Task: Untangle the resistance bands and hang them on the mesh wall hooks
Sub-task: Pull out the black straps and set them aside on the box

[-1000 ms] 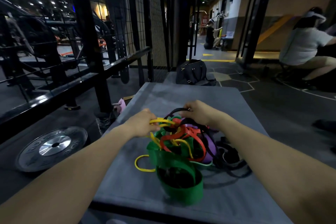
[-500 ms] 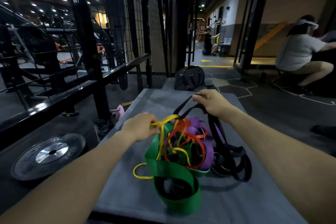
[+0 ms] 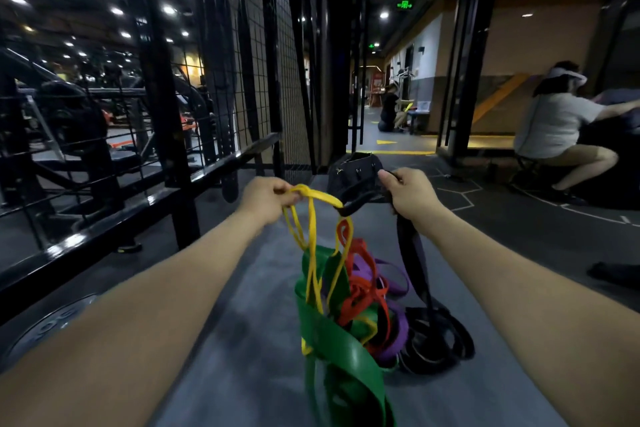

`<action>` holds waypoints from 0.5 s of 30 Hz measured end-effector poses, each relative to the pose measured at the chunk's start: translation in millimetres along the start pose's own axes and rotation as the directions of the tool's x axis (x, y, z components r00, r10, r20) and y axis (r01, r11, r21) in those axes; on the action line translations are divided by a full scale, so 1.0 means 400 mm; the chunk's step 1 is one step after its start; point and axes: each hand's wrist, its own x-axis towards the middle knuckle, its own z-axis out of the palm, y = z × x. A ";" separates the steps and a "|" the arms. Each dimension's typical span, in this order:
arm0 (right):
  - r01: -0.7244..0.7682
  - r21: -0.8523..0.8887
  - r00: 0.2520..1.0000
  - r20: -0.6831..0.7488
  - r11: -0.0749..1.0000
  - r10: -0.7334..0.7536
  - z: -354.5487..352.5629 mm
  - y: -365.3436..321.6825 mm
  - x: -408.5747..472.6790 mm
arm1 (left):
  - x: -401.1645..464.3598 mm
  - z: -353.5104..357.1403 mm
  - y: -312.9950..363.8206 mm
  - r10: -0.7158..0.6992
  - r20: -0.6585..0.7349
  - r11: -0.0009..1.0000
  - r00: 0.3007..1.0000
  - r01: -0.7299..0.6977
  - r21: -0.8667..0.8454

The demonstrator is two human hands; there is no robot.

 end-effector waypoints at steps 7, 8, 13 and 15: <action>0.011 -0.090 0.997 0.083 0.996 -0.003 -0.010 0.000 -0.002 | 0.014 0.028 -0.015 -0.118 0.067 0.986 0.991 0.125 -0.111; 0.001 -0.119 0.994 0.108 0.993 0.012 -0.004 0.013 -0.009 | 0.008 0.036 -0.028 -0.138 0.105 0.981 0.985 0.151 -0.124; -0.028 -0.187 0.974 0.215 0.982 0.068 0.041 0.058 -0.040 | -0.015 0.058 -0.049 -0.258 0.322 0.939 0.911 0.315 -0.139; -0.006 -0.166 0.972 0.231 0.986 0.045 0.051 0.057 -0.047 | -0.023 0.046 -0.051 -0.262 0.396 0.960 0.880 0.278 0.018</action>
